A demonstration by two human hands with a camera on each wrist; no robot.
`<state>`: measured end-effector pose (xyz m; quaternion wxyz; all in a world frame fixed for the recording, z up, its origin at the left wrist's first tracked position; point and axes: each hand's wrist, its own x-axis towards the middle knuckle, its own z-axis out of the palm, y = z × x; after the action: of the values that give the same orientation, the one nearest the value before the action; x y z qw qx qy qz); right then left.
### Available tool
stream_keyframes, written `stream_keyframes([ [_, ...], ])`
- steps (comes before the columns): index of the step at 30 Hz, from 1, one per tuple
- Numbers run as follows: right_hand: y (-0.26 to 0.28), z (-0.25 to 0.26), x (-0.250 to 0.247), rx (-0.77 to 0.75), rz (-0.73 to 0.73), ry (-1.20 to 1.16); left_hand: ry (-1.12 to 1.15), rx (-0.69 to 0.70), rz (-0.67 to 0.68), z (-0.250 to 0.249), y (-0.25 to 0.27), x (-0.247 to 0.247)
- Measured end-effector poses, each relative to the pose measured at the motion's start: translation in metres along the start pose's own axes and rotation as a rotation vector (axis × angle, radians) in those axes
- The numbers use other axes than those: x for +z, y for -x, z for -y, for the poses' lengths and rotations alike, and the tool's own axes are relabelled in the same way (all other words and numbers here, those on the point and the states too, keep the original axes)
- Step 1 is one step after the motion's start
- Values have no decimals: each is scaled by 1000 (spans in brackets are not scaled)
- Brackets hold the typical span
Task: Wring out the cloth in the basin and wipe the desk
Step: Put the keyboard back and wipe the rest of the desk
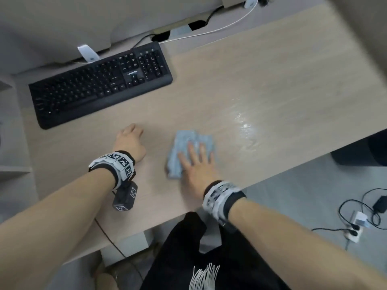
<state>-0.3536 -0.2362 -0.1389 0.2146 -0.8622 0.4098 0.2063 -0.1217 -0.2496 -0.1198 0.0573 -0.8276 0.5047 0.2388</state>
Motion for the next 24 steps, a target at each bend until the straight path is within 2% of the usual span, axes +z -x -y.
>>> stream_keyframes([
  [3,28,32,26,-295,65,78,6,2,10,-3,-3,-1],
  [5,46,15,34,-354,29,92,22,-8,20,-5,-3,-1],
  [8,62,-51,35,-222,-26,51,25,-52,16,-11,-3,-2],
  [11,72,-128,19,83,-123,-15,34,-63,-29,-26,1,-1],
  [13,75,-151,12,260,-106,-68,27,-15,-33,-48,5,3],
  [14,73,-147,11,297,-103,-84,29,8,-29,-59,7,4],
  [16,72,-122,16,241,-107,-81,39,42,-18,-84,10,7],
  [19,82,-108,38,15,-107,-23,17,106,6,-124,13,12],
  [21,88,-133,41,-44,-97,1,-3,155,2,-152,13,13],
  [24,103,-187,38,8,-139,-20,-2,198,-5,-193,8,14],
])
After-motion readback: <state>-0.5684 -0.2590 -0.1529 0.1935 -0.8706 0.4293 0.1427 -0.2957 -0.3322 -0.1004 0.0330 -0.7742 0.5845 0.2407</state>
